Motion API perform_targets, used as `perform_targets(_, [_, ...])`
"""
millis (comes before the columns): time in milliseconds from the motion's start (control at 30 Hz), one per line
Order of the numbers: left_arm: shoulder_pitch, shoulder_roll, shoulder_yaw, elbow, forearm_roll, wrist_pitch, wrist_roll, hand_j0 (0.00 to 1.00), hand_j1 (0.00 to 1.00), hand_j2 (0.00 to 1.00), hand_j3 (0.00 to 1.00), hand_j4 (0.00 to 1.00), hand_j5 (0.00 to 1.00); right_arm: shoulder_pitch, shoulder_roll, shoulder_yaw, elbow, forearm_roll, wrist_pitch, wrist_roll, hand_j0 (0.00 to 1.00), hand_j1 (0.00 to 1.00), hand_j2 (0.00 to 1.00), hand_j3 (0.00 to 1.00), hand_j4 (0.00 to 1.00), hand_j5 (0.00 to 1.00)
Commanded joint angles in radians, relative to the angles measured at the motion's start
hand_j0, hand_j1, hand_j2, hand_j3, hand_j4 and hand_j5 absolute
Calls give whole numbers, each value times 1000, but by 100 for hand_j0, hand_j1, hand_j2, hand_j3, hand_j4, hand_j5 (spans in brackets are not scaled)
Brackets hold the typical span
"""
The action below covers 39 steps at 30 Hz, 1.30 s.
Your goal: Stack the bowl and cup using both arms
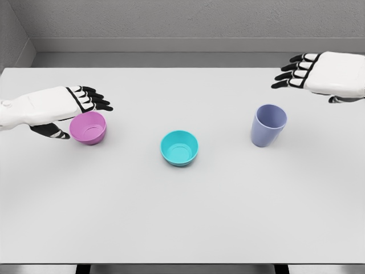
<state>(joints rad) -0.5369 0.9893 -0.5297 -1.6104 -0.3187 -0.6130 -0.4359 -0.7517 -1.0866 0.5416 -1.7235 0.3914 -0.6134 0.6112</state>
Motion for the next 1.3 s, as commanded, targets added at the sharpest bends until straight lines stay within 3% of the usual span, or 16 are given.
perform_targets(0, [0, 3, 1, 1, 6, 2, 0, 100, 100, 100, 100, 100, 100, 0, -3, 3, -24, -3, 3, 0, 100, 100, 100, 100, 100, 100])
perform_targets(200, [-20, 5, -18, 7, -5, 2, -24, 100, 100, 100, 100, 100, 100, -32, -18, -31, -14, -6, 3, 0, 100, 100, 100, 100, 100, 100])
perform_targets(233, [-54, 28, -67, 7, -19, 2, -26, 100, 100, 100, 100, 100, 100, -35, -16, -26, -13, -6, 3, 0, 100, 100, 100, 100, 100, 100])
perform_targets(300, [-178, 31, -248, 17, -51, 2, -29, 100, 100, 100, 100, 100, 100, -37, 17, -31, 5, -6, 3, 0, 100, 100, 100, 100, 100, 100])
perform_targets(333, [-196, 31, -260, 24, -82, 2, -29, 100, 100, 100, 100, 100, 100, -37, 20, -29, 5, -6, 3, 0, 100, 100, 100, 100, 100, 100])
perform_targets(733, [-199, 23, -262, 60, -80, 2, -27, 100, 100, 100, 100, 100, 100, -31, 36, 43, 7, 9, 3, 0, 100, 100, 100, 100, 100, 100])
perform_targets(833, [-201, 22, -262, 60, -76, 2, -23, 100, 100, 100, 100, 100, 100, -32, 36, 41, 35, 11, 3, 0, 100, 100, 100, 100, 100, 100])
perform_targets(1267, [-202, -7, -262, 132, -82, 2, -23, 100, 100, 100, 100, 100, 100, -29, 27, 31, 35, 9, 3, 0, 100, 100, 100, 100, 100, 100])
